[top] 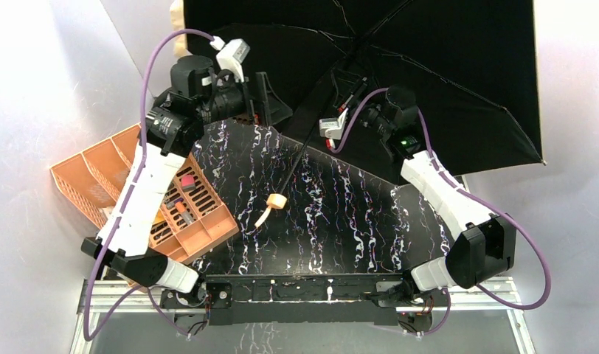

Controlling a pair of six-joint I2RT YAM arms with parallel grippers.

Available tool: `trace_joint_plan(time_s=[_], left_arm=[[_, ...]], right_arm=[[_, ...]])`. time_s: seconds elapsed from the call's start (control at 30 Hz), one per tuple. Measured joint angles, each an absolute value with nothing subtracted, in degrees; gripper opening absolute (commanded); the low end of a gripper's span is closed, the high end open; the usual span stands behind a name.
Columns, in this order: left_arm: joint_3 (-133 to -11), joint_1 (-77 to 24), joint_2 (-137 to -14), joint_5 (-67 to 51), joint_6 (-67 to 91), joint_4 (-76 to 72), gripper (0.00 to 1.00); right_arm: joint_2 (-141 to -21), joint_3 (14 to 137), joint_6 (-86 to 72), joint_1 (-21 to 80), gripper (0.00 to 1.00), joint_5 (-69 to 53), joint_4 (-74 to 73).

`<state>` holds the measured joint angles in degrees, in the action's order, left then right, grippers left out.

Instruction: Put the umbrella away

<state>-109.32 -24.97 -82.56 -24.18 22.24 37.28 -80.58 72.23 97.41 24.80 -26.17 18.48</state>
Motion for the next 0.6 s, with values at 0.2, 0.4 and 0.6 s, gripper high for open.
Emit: trace_joint_plan(time_s=[0.2, 0.4, 0.6], left_arm=[[-107.4, -30.3, -84.2, -23.6, 20.8, 37.1, 0.94], [-98.9, -34.6, -84.2, -23.3, 21.1, 34.6, 0.82], [-92.5, -35.7, -84.2, -23.4, 22.3, 31.7, 0.58]], right_arm=[[-80.7, 72.5, 102.5, 26.7, 0.00, -24.2, 18.2], [-80.7, 69.6, 102.7, 28.2, 0.00, -23.2, 19.0], [-80.7, 67.6, 102.6, 28.9, 0.00, -22.4, 21.4]])
